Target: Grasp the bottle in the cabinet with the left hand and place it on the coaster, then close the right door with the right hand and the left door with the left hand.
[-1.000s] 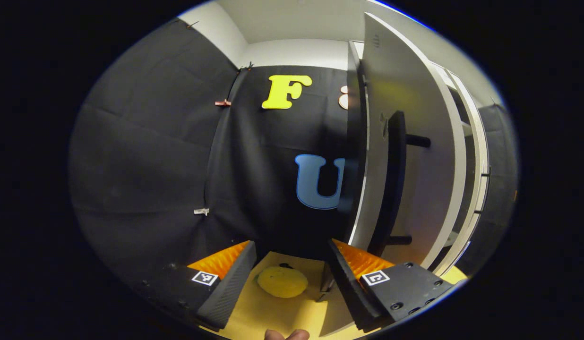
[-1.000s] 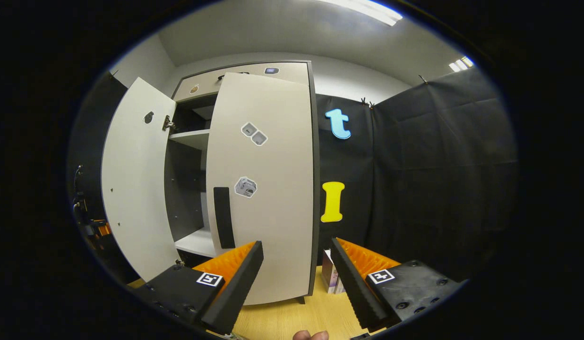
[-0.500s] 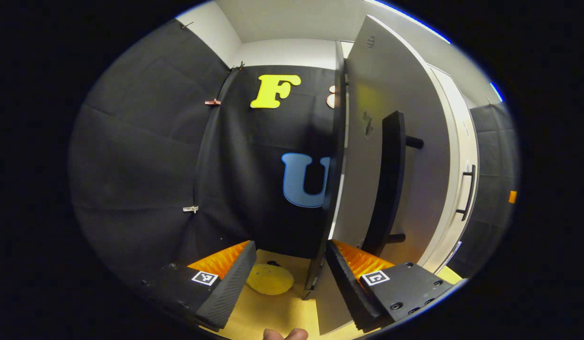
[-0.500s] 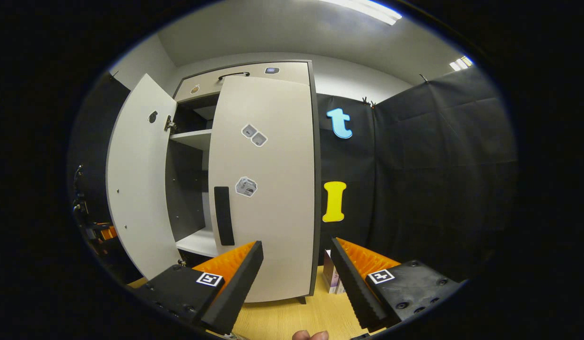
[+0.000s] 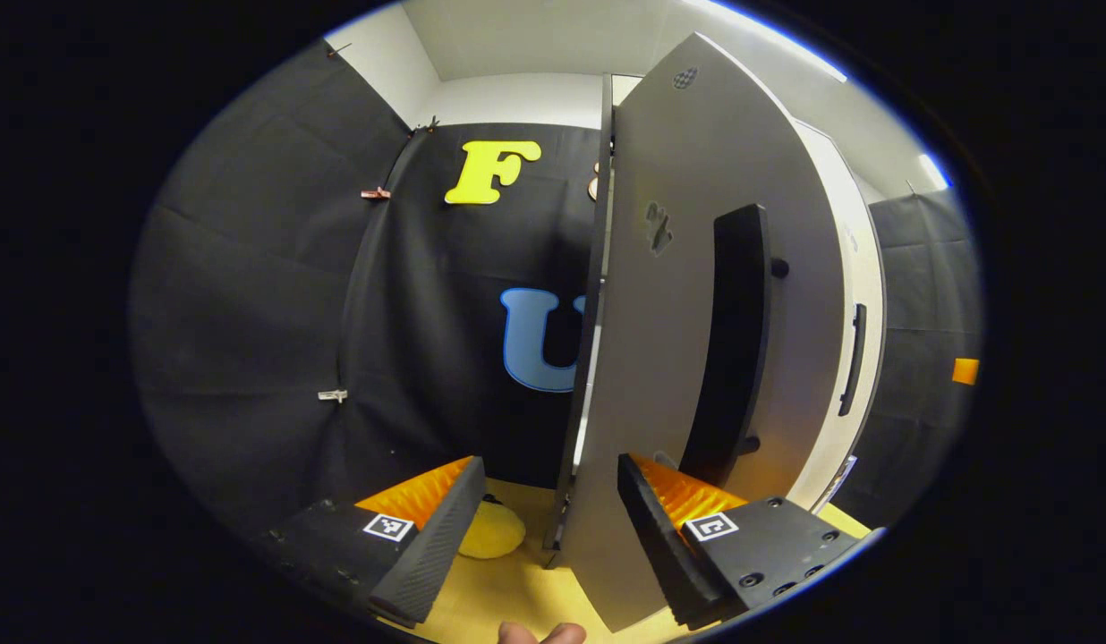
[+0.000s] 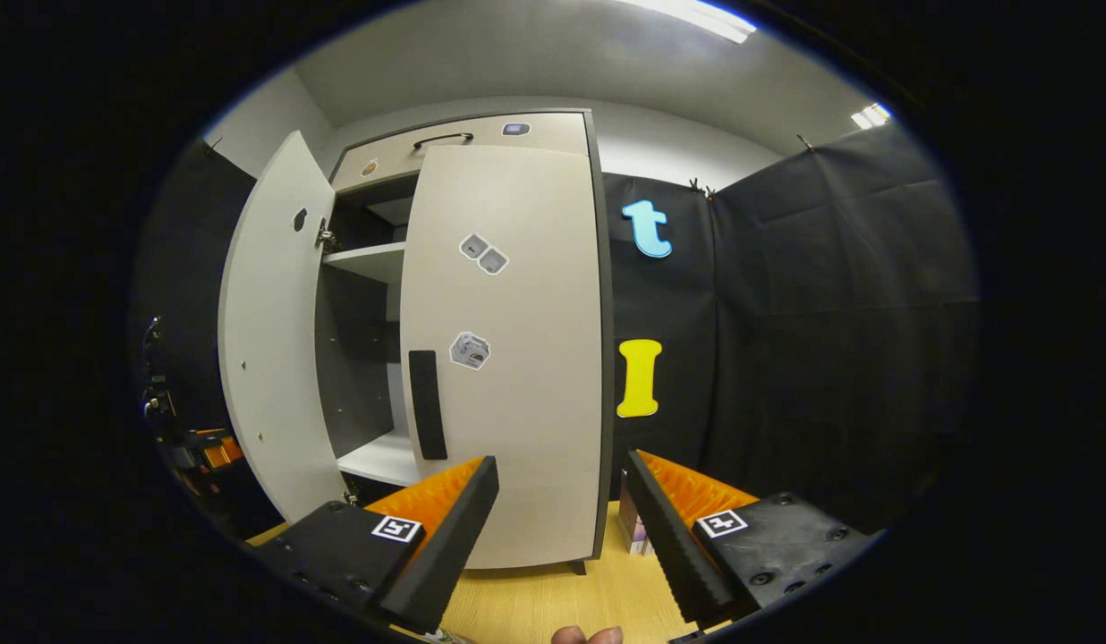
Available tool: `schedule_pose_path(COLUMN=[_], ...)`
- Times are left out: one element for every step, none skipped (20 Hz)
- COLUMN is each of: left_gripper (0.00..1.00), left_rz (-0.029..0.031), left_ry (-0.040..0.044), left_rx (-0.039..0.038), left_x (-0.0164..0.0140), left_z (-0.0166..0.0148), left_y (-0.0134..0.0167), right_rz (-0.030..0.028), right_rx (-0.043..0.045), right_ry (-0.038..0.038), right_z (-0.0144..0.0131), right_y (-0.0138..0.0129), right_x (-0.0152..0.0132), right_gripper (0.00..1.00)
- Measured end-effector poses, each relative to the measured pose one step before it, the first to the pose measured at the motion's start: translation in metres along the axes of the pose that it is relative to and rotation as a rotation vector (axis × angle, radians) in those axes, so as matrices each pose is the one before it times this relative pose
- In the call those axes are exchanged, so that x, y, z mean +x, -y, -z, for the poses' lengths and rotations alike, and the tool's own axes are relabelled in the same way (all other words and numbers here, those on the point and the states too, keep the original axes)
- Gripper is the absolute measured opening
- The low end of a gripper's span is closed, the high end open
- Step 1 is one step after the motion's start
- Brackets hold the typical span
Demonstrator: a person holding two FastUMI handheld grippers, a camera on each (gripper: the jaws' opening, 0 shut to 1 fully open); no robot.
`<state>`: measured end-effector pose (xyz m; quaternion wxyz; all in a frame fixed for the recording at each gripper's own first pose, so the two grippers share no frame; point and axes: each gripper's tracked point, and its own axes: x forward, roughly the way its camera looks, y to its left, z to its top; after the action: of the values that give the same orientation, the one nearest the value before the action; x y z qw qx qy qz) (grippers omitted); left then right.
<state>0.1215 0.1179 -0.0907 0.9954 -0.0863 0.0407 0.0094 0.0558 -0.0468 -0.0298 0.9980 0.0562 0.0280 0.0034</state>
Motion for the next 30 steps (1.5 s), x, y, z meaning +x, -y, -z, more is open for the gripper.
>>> schedule_pose_path(left_gripper=[0.95, 0.95, 0.95, 0.95, 0.95, 0.95, 0.95, 0.92, 0.95, 0.95, 0.95, 0.95, 0.95, 0.95, 0.95, 0.95, 0.95, 0.93, 0.93, 0.93, 0.94, 0.95, 0.95, 0.93, 0.93, 0.97, 0.93, 0.95, 0.93, 0.95], left_rz=[0.01686, 0.01936, 0.01605, 0.01877, 0.02433, 0.02895, 0.02562, 0.01728, 0.02745, 0.02301, -0.00786, 0.01570, -0.00679, -0.00018, 0.00257, 0.00335, 0.00270, -0.00330, -0.00484, -0.00646, -0.00126, -0.00201, -0.00043, 0.00114, 0.00191, 0.00299, 0.00408, 0.00204, 0.00174, 0.00074], left_ry=[-0.00422, -0.00230, -0.00025, -0.00146, -0.00369, -0.00263, -0.00291, -0.01065, -0.01313, -0.01471, -0.00484, 0.02557, 0.00563, 0.00857, -0.00025, 0.00158, -0.00308, -0.00284, -0.00227, 0.00016, -0.00067, 0.00030, -0.00155, -0.00205, -0.00366, -0.00128, -0.00128, 0.00035, -0.00110, -0.00159], left_rx=[-0.00474, 0.00095, 0.00693, 0.01059, 0.00797, 0.00242, -0.00050, -0.00306, -0.00838, -0.00529, 0.00947, 0.02812, 0.02870, 0.01802, 0.00931, 0.00161, 0.00156, 0.00318, 0.00378, 0.00188, 0.00089, -0.00018, -0.00199, -0.00545, -0.00811, -0.00964, -0.00818, -0.00435, -0.00093, 0.00214], left_x=[0.00289, 0.00353, 0.00457, 0.00577, 0.00788, 0.00792, 0.00932, 0.00805, 0.00920, 0.00951, 0.00201, 0.00748, 0.00302, 0.00433, 0.00524, 0.00219, 0.00093, -0.00053, -0.00257, -0.00167, -0.00113, -0.00221, -0.00232, -0.00460, -0.00600, -0.00681, -0.00691, -0.00787, -0.00751, -0.00654], left_z=[0.00214, 0.00082, 0.00104, 0.00041, 0.00244, 0.00256, 0.00493, 0.00533, 0.00610, 0.00486, 0.00170, -0.00093, -0.00618, -0.00159, 0.00208, 0.00040, 0.00015, -0.00027, 0.00008, 0.00019, -0.00027, -0.00091, -0.00107, -0.00114, -0.00079, -0.00161, -0.00200, -0.00302, -0.00286, -0.00147], left_y=[0.00914, 0.01214, 0.01241, 0.01437, 0.01549, 0.01729, 0.01638, 0.01480, 0.01633, 0.01632, 0.00615, 0.00759, -0.00079, 0.00060, 0.00275, 0.00196, 0.00139, 0.00087, 0.00100, -0.00187, -0.00001, -0.00056, -0.00064, 0.00026, 0.00075, 0.00019, 0.00077, -0.00017, -0.00062, -0.00153], right_rz=[0.00033, 0.00034, 0.00091, 0.00223, 0.00352, 0.00356, 0.00607, 0.00602, 0.00616, 0.00306, 0.00292, 0.00262, 0.00240, 0.00089, 0.00060, 0.00039, 0.00008, -0.00124, -0.00229, -0.00299, -0.00279, -0.00094, 0.00206, 0.00255, -0.00265, -0.00506, -0.00095, -0.00198, -0.00337, -0.00564], right_rx=[-0.00055, -0.00016, -0.00082, -0.00049, 0.00209, 0.00250, 0.00037, -0.00178, -0.00112, 0.00104, 0.00227, 0.00357, 0.00389, 0.00149, -0.00190, -0.00327, -0.00147, 0.00112, 0.00195, 0.00031, -0.00144, -0.00191, -0.00086, 0.00207, 0.00703, 0.00817, 0.00406, 0.00021, -0.00205, -0.00302], right_ry=[-0.00012, -0.00007, -0.00116, -0.00262, -0.00315, -0.00316, -0.00353, -0.00084, 0.00109, 0.00036, 0.00118, 0.00188, 0.00075, -0.00131, -0.00233, -0.00272, -0.00244, -0.00148, -0.00210, -0.00117, -0.00172, -0.00220, -0.00422, -0.00593, -0.00621, -0.00312, -0.00014, 0.00216, 0.00396, 0.00547], right_z=[-0.00009, -0.00011, 0.00040, 0.00082, 0.00091, 0.00125, 0.00079, -0.00067, -0.00045, -0.00018, -0.00085, -0.00119, -0.00001, 0.00113, 0.00101, 0.00158, 0.00087, 0.00030, 0.00046, 0.00006, 0.00010, 0.00083, 0.00092, 0.00117, 0.00125, -0.00017, -0.00040, -0.00026, -0.00165, -0.00163], right_y=[0.00016, -0.00027, -0.00017, 0.00047, 0.00053, 0.00021, 0.00160, 0.00240, 0.00221, 0.00220, 0.00263, 0.00244, 0.00198, 0.00052, 0.00130, 0.00162, 0.00101, -0.00017, -0.00006, -0.00108, -0.00079, -0.00123, 0.00000, 0.00035, -0.00140, -0.00274, -0.00156, -0.00177, -0.00254, -0.00344], right_x=[0.00056, 0.00070, 0.00155, 0.00142, 0.00122, 0.00010, 0.00115, 0.00012, -0.00049, 0.00124, -0.00036, 0.00135, 0.00072, 0.00044, 0.00129, 0.00097, 0.00122, 0.00037, 0.00111, 0.00124, 0.00136, 0.00060, 0.00070, 0.00118, 0.00066, -0.00019, 0.00062, -0.00030, -0.00102, -0.00120], right_gripper=[0.95, 0.95, 0.95, 0.95, 0.95, 0.95, 0.95, 0.95, 0.95, 0.95, 0.95, 0.95, 0.95, 0.95, 0.95, 0.95, 0.95, 0.95, 0.95, 0.95, 0.95, 0.95, 0.95, 0.95, 0.95, 0.95, 0.95, 0.95, 0.95, 0.95])
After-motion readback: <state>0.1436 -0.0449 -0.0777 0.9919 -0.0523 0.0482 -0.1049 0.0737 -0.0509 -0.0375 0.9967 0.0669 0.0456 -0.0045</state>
